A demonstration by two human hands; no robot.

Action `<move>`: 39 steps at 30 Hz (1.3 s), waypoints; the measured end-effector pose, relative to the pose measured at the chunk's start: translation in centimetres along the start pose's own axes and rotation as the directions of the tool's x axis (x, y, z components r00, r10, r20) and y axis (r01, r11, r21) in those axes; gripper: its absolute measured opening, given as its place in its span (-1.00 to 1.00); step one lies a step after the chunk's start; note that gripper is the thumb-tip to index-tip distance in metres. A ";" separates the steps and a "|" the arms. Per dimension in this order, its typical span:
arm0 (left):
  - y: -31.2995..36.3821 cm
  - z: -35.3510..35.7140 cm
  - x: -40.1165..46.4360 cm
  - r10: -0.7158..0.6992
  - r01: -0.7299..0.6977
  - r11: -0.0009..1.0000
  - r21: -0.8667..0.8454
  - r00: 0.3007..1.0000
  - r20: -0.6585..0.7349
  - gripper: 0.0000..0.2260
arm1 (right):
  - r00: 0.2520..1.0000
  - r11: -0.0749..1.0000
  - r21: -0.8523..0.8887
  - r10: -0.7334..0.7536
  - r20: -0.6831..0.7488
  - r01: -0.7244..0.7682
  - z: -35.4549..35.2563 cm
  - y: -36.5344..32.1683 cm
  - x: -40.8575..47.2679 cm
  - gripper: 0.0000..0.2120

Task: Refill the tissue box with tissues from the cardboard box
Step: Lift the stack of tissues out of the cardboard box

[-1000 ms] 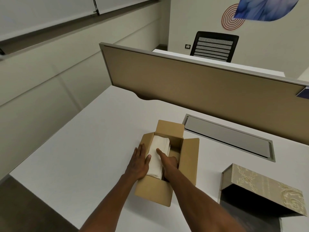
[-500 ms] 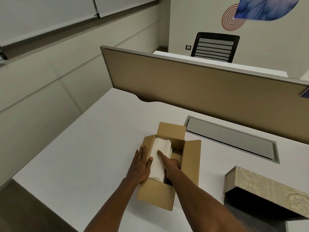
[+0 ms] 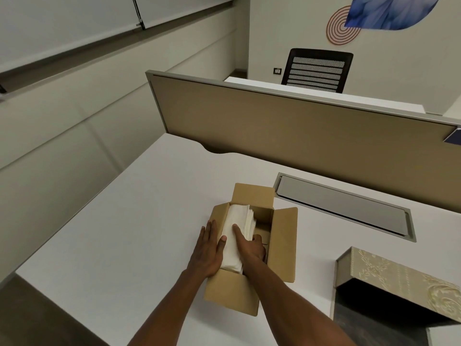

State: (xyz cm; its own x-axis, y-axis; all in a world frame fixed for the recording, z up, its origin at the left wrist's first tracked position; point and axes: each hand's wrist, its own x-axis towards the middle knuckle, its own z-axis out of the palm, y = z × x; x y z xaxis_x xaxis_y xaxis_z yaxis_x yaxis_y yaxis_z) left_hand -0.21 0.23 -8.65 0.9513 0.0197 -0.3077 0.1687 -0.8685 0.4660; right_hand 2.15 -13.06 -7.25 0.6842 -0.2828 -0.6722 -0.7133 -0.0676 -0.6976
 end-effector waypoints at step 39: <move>0.8 -0.8 -2.0 0.020 -0.021 1.000 -0.007 0.998 -0.067 -0.26 | 0.969 0.935 0.347 -0.023 0.247 -0.066 -3.0 0.5 -1.3 -0.09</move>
State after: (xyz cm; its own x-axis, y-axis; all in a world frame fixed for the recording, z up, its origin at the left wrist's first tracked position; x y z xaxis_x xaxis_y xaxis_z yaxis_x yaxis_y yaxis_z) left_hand -1.72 -0.13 -6.98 0.9696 0.0354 -0.2421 0.1510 -0.8652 0.4782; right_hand 0.40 -15.63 -5.96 0.7167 -0.0362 -0.6964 -0.6598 0.2880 -0.6940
